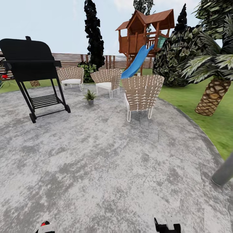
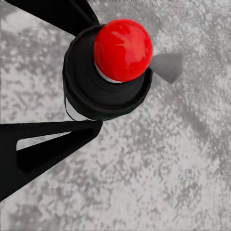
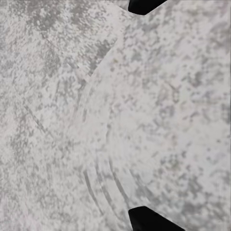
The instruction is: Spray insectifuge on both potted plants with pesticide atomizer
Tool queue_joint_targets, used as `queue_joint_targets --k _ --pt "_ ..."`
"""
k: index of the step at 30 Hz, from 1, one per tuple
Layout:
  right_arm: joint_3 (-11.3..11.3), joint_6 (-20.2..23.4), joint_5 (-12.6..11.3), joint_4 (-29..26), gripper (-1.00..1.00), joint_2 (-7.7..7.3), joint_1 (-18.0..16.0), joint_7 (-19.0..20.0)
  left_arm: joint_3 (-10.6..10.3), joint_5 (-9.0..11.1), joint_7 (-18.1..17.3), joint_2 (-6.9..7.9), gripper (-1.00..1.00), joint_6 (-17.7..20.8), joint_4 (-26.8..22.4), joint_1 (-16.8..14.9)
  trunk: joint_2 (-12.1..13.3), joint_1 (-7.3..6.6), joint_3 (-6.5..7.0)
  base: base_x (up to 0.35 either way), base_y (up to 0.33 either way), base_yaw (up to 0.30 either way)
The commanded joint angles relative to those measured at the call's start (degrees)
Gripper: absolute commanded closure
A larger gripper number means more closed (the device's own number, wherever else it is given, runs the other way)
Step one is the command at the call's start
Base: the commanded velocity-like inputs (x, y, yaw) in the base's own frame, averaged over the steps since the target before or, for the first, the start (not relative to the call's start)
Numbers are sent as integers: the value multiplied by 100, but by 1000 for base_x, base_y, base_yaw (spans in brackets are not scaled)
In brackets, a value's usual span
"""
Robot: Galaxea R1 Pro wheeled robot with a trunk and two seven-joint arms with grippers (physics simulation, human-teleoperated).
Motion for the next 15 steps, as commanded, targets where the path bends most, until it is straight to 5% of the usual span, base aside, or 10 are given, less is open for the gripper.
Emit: queue_joint_targets --k 1,15 --pt "46 -12 3 5 -100 -2 -3 -38 -6 12 10 0 100 -18 5 -3 -2 2 -5 314 185 0" --pt "46 -5 3 5 -100 -2 -3 -38 -13 12 10 0 100 -18 11 -3 -2 2 -5 314 154 0"
